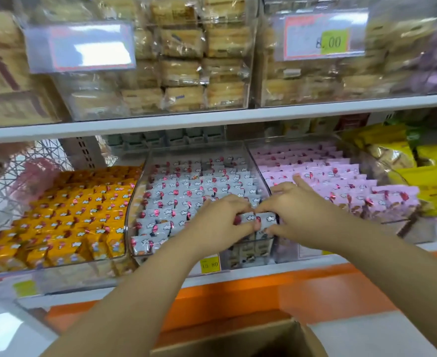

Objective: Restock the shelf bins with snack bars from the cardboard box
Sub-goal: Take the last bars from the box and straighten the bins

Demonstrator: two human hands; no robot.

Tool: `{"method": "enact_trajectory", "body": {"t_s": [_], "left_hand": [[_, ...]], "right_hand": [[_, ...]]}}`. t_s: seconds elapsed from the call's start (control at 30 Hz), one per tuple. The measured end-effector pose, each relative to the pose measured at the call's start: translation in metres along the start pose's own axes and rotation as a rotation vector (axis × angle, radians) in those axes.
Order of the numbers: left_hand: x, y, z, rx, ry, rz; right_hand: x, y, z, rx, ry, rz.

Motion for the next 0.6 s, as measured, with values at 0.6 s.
{"method": "enact_trajectory", "body": {"t_s": [0.6], "left_hand": [[-0.003, -0.013, -0.003, 0.103, 0.270, -0.196]], "right_hand": [[0.005, -0.016, 0.002, 0.120, 0.057, -0.424]]}}
Point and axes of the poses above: each hand's wrist, its own y-axis towards the middle knuckle, its own x-axis out of the back of the hand, z = x × y, the point moved 10 cm from there along y, towards the middle knuckle, and after that the axes turned 10 degrees about z, right-handed, at the moved point
